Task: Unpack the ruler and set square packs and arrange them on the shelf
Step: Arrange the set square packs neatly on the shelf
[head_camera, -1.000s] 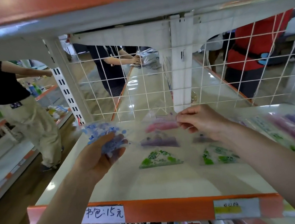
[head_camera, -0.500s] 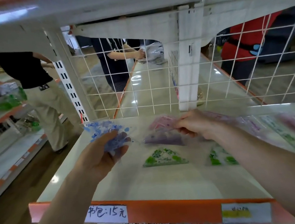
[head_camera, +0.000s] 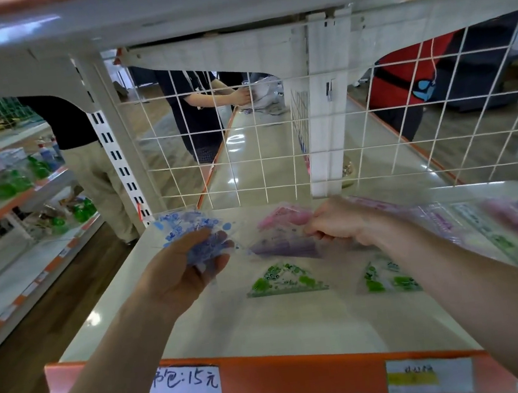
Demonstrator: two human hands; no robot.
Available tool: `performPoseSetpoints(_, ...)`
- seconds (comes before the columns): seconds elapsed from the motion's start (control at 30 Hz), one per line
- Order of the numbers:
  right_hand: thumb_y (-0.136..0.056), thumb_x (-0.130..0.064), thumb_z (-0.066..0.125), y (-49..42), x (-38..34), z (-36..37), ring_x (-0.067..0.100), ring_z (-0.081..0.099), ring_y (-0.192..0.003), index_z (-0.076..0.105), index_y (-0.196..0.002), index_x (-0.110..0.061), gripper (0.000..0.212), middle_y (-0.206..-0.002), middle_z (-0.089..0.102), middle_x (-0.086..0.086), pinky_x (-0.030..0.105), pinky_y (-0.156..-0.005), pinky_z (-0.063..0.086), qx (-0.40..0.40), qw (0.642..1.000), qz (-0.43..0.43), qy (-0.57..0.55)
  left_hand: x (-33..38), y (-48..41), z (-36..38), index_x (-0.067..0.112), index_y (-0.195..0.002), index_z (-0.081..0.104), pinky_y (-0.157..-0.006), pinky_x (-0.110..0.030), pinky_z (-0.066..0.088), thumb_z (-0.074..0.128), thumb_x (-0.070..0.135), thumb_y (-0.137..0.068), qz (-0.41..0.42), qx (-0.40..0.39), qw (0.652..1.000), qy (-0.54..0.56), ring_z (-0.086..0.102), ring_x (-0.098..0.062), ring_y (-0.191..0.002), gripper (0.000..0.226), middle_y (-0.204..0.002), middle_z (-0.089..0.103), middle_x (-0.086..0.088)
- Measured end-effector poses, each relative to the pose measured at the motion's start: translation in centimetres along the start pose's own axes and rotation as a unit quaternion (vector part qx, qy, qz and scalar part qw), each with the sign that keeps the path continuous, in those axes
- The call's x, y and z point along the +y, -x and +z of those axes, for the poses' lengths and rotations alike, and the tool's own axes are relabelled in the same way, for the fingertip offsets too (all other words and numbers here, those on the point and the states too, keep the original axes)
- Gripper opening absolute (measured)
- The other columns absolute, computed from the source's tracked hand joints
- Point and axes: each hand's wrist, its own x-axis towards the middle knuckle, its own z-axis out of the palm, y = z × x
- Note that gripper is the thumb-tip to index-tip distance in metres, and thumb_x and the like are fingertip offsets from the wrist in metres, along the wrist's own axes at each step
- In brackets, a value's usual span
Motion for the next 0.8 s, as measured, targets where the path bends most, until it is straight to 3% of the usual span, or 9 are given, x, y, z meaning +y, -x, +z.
performPoseSetpoints(0.13,-0.086,-0.014,0.058,-0.5,0.2,0.1,0.015,0.055,-0.062,0.066,-0.084,-0.007,0.01,-0.075,0.061,0.004,0.022,-0.058,0.042,0.023,0.996,-0.018,0.083,0.0,0.1,0.3,0.005,-0.104,0.059,-0.051,-0.026,0.056,0.058,0.007,-0.09,-0.007,-0.007,1.0,-0.005,0.071,-0.022,-0.066,0.014,-0.084,0.073,-0.014)
performPoseSetpoints(0.23,-0.088,-0.016,0.054,-0.3,0.6,-0.1,0.022,0.065,-0.076,0.068,-0.089,-0.005,0.018,-0.085,0.069,0.01,0.028,-0.067,0.048,0.06,0.988,-0.056,0.13,-0.1,0.5,1.0,0.003,-0.105,0.058,-0.052,-0.027,0.057,0.057,0.005,-0.089,-0.011,-0.02,1.0,-0.002,0.071,-0.024,-0.068,0.016,-0.087,0.072,-0.016)
performPoseSetpoints(0.3,-0.092,-0.022,0.055,0.5,-0.2,-0.5,0.02,0.063,-0.068,0.068,-0.083,-0.003,0.025,-0.074,0.067,0.008,0.027,-0.064,0.042,0.084,0.988,-0.118,0.056,-0.3,0.8,1.5,0.003,-0.103,0.059,-0.056,-0.029,0.058,0.055,0.003,-0.09,-0.011,-0.04,0.999,-0.001,0.071,-0.025,-0.073,0.014,-0.089,0.072,-0.016)
performPoseSetpoints(0.4,-0.095,-0.031,0.055,2.7,-2.3,-0.8,0.003,0.064,-0.068,0.069,-0.092,-0.015,0.022,-0.079,0.072,-0.004,0.017,-0.058,0.046,0.017,0.983,-0.142,-0.112,-0.6,1.0,2.3,0.005,-0.102,0.06,-0.056,-0.029,0.058,0.055,0.004,-0.089,-0.019,-0.093,0.995,-0.007,0.071,-0.024,-0.078,0.014,-0.09,0.072,-0.012)
performPoseSetpoints(0.5,-0.092,-0.027,0.061,3.9,-3.4,-0.6,-0.003,0.063,-0.064,0.068,-0.096,-0.016,0.014,-0.07,0.072,-0.012,0.012,-0.056,0.048,-0.04,0.978,-0.168,-0.119,-0.8,1.3,3.4,0.005,-0.094,0.062,-0.056,-0.028,0.058,0.055,0.005,-0.09,-0.027,-0.121,0.992,-0.023,0.07,-0.023,-0.078,0.008,-0.085,0.071,-0.011)
performPoseSetpoints(0.6,-0.088,-0.014,0.066,4.1,-3.5,-0.7,0.0,0.062,-0.061,0.069,-0.092,-0.012,0.005,-0.064,0.07,-0.01,0.013,-0.055,0.048,-0.038,0.973,-0.181,-0.141,-0.8,1.4,4.2,0.006,-0.092,0.064,-0.057,-0.028,0.059,0.056,0.008,-0.09,-0.027,-0.117,0.992,-0.025,0.07,-0.023,-0.076,0.008,-0.086,0.072,-0.011)
performPoseSetpoints(0.8,-0.087,-0.005,0.066,4.1,-2.6,-1.4,0.011,0.066,-0.063,0.069,-0.092,-0.008,0.007,-0.07,0.071,0.004,0.018,-0.054,0.051,0.011,0.954,-0.154,-0.255,-0.8,0.8,3.3,0.005,-0.106,0.062,-0.057,-0.03,0.058,0.054,0.02,-0.093,-0.042,-0.111,0.992,0.042,0.07,-0.024,-0.074,0.021,-0.093,0.07,-0.014)
